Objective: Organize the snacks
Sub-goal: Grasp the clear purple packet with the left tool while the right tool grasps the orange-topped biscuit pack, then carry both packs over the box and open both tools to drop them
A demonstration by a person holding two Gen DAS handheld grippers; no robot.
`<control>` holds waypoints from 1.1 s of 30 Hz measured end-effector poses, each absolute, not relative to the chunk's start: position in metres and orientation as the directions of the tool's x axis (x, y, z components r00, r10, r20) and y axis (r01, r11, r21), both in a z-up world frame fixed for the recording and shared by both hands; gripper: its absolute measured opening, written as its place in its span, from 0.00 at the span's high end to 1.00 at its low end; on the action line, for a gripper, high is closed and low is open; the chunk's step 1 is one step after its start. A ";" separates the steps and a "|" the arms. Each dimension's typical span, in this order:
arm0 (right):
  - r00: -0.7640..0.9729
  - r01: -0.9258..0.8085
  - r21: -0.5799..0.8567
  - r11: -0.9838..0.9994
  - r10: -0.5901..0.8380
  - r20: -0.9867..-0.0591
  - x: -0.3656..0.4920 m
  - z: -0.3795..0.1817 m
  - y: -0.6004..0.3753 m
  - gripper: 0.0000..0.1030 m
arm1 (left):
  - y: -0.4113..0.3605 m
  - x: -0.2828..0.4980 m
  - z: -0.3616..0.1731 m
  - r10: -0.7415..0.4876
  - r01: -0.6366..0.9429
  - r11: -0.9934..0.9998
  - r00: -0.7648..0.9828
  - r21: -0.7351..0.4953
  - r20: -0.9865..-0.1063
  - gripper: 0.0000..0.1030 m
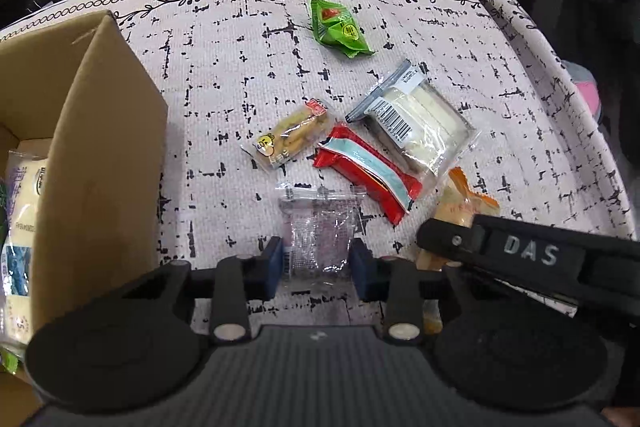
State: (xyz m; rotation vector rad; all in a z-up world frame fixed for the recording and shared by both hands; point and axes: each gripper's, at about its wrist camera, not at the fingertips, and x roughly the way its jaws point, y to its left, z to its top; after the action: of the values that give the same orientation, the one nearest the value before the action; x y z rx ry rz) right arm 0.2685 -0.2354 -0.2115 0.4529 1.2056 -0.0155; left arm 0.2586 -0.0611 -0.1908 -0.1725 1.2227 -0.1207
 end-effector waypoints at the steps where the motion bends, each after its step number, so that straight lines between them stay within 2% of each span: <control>1: 0.373 0.253 0.333 0.908 0.226 -0.900 0.266 -0.210 -0.238 0.67 | -0.060 0.258 -0.189 -0.185 -0.001 0.980 0.341 -0.197 -0.922 0.68; 12: 0.446 0.249 0.372 0.894 0.236 -0.864 0.243 -0.173 -0.252 0.67 | -0.055 0.237 -0.151 -0.188 0.029 0.981 0.377 -0.191 -0.907 0.69; 33: 0.562 0.136 0.393 0.910 0.256 -0.787 0.203 -0.095 -0.226 0.67 | -0.020 0.199 -0.064 -0.176 0.045 0.982 0.549 -0.181 -0.817 0.69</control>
State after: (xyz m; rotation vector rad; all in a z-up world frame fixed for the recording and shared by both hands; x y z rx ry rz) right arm 0.2027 -0.2256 -0.0950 0.4406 0.9806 0.0730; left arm 0.1990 -0.0202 -0.0645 -0.1450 0.9821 -0.1316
